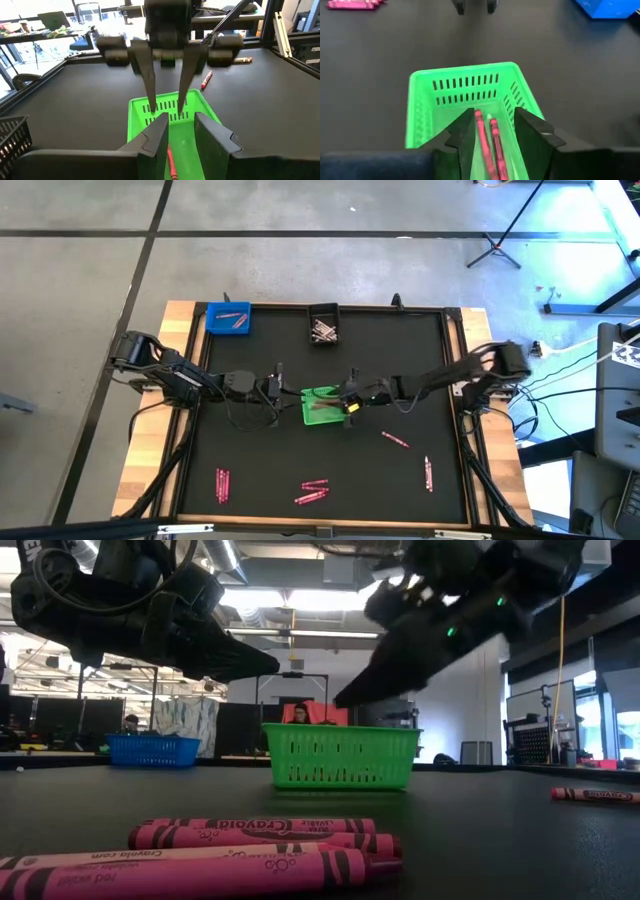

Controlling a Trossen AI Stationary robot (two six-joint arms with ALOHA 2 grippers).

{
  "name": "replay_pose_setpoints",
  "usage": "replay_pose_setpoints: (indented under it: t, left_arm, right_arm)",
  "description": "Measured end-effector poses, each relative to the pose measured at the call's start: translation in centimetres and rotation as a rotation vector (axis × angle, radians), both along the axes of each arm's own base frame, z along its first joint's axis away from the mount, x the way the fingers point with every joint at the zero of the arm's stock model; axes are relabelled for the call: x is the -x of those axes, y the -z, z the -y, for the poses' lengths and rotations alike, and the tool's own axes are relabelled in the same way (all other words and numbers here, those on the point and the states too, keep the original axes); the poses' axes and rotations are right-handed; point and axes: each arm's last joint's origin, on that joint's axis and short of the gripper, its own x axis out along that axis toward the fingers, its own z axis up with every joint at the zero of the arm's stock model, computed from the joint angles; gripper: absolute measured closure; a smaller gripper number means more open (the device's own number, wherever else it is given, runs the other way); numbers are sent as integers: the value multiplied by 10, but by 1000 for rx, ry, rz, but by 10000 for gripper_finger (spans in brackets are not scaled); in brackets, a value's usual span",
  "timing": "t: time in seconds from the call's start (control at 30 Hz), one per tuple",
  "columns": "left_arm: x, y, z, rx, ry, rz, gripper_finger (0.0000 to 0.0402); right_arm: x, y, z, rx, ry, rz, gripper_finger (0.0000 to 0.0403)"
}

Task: Sort crayons
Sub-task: Put the pink crayon into the blue bin

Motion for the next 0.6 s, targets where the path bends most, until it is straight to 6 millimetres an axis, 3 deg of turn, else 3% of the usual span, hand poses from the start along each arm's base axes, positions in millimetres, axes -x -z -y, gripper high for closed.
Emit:
replay_pose_setpoints:
  t: [0.13, 0.3, 0.43, 0.6]
  left_arm:
    - [0, 0, 0, 6, 1, 0, 316]
    - [0, 0, 0, 6, 1, 0, 316]
    - [0, 0, 0, 6, 1, 0, 316]
    - [0, 0, 0, 5, 0, 0, 316]
  right_arm:
    - [21, -25, 0, -100, -13, -74, 271]
    - [51, -47, -6, -370, -35, -222, 276]
    - [70, -52, -24, -527, -43, -351, 276]
    - [88, -45, -47, -575, 22, -525, 277]
